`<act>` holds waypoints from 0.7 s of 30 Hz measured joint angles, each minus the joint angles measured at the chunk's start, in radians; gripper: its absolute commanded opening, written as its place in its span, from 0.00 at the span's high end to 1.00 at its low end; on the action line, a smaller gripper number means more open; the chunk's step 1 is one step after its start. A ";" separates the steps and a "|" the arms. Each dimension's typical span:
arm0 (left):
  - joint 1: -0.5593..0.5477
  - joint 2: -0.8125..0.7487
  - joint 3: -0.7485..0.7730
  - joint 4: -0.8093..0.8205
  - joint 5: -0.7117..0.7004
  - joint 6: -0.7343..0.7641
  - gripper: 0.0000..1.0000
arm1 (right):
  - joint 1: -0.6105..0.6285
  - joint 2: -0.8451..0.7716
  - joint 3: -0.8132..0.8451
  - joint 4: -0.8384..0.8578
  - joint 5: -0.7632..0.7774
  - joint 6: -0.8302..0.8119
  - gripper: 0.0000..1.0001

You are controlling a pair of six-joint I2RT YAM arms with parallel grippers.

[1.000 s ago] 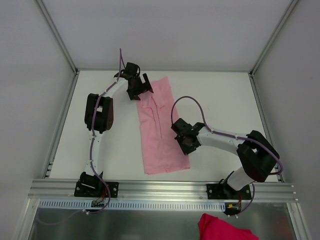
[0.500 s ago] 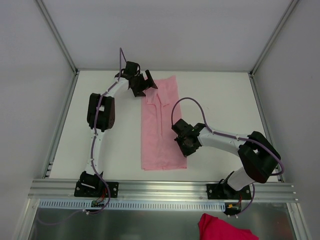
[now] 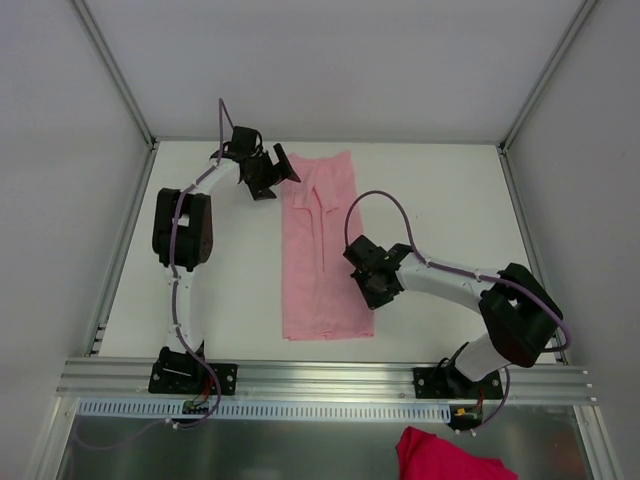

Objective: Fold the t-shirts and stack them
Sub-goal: Rotate the tshirt 90 degrees, then grab the bottom of the folded rectangular tshirt with both arms

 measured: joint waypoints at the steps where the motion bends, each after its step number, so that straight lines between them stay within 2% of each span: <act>1: 0.005 -0.053 -0.056 -0.003 0.000 -0.001 0.01 | 0.000 -0.005 0.007 -0.007 0.014 0.006 0.74; 2: 0.014 -0.114 -0.121 0.005 -0.001 -0.002 0.01 | 0.000 -0.018 0.014 -0.014 0.031 0.010 0.62; 3: 0.022 -0.175 -0.175 0.007 -0.001 -0.002 0.01 | 0.000 -0.034 0.019 -0.022 0.043 0.018 0.44; 5: 0.029 -0.318 -0.294 0.029 -0.002 -0.002 0.01 | -0.001 -0.087 0.025 -0.032 0.065 0.026 0.27; 6: 0.028 -0.400 -0.356 0.045 -0.002 -0.002 0.01 | -0.001 -0.117 0.027 -0.037 0.076 0.028 0.22; 10: 0.016 -0.668 -0.562 0.105 0.027 -0.010 0.01 | -0.006 -0.193 0.037 -0.038 0.093 0.027 0.22; 14: -0.025 -0.857 -0.831 0.188 0.056 -0.046 0.01 | -0.017 -0.196 0.005 -0.014 0.087 0.055 0.25; 17: -0.060 -0.919 -1.032 0.210 0.092 -0.080 0.01 | -0.020 -0.210 -0.053 -0.005 0.080 0.116 0.28; 21: -0.072 -0.939 -1.189 0.227 0.122 -0.089 0.01 | -0.017 -0.260 -0.089 -0.007 0.078 0.211 0.30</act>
